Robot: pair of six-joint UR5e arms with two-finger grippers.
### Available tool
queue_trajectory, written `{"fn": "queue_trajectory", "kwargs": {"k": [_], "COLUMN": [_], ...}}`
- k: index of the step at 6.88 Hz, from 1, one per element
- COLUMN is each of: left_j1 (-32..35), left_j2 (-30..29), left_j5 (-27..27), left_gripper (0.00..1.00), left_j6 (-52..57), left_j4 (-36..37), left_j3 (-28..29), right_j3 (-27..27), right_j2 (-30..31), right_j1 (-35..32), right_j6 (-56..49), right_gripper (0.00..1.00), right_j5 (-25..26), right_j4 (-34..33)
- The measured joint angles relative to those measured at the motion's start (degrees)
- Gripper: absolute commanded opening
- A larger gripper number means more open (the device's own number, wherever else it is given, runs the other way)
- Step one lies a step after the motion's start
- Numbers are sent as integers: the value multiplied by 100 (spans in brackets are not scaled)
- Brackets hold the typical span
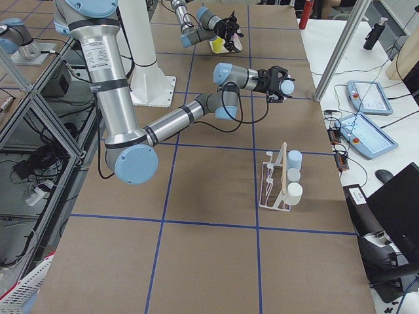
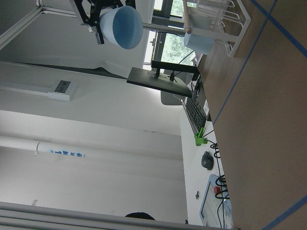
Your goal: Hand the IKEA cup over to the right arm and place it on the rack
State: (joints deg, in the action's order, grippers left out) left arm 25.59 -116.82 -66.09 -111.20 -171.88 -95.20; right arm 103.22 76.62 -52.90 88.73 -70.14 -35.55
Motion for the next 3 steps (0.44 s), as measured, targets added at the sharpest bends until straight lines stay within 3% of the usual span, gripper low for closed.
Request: {"fn": "queue_trajectory", "kwargs": {"k": [3], "left_j1": [379], "left_j2": [568], "left_j5": [-6], "left_gripper": [100], "left_j6": [799], "left_j4": [1815], "left_j3": [-953], "right_j3": [19], "right_j2": [806], "right_j1": [4], "right_j6": [-1268], "right_gripper": [0], "right_j5": [1819], "right_j4": [-548]}}
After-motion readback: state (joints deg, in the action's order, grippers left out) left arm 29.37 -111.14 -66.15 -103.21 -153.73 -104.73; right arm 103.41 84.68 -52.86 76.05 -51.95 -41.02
